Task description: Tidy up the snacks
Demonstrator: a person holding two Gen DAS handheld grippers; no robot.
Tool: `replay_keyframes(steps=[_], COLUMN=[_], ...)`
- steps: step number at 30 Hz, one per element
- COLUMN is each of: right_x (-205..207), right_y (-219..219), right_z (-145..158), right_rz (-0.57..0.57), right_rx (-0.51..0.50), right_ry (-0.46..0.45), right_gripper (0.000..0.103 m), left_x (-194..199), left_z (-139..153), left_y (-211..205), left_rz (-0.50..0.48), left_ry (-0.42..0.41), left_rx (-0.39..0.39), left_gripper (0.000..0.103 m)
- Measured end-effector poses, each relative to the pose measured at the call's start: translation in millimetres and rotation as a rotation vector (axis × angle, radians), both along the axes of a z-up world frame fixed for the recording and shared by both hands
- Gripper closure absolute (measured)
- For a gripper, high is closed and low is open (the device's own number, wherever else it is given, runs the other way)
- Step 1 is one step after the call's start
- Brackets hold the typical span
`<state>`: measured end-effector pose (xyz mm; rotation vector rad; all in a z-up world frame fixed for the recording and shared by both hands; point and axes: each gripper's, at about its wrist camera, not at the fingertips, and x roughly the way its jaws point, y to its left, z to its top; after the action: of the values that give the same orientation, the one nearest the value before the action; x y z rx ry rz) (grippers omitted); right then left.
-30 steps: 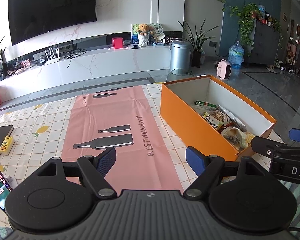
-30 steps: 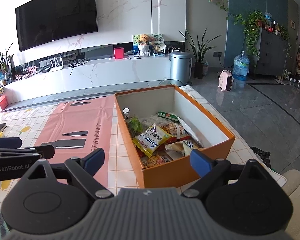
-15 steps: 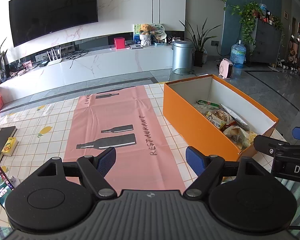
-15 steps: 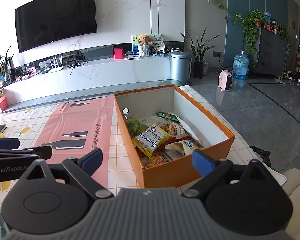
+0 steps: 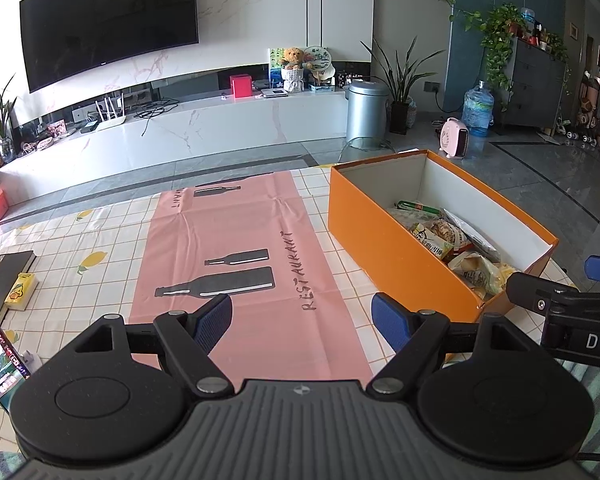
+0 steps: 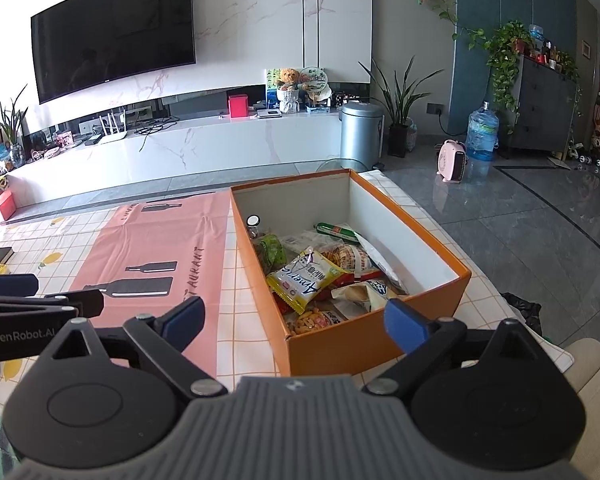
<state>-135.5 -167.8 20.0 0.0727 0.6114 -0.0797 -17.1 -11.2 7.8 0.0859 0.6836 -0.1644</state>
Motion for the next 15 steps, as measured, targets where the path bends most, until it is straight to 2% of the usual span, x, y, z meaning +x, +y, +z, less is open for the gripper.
replay_keyframes(steps=[15], right_x=[-0.2], right_y=[0.0], right_z=[-0.1], right_rz=[0.0], right_rx=[-0.001], right_ry=[0.001], right_gripper=[0.007], left_x=[-2.6], left_z=[3.6], left_y=[1.8], left_rz=[0.0], left_ry=[-0.001], left_rx=[0.002], left_gripper=[0.01])
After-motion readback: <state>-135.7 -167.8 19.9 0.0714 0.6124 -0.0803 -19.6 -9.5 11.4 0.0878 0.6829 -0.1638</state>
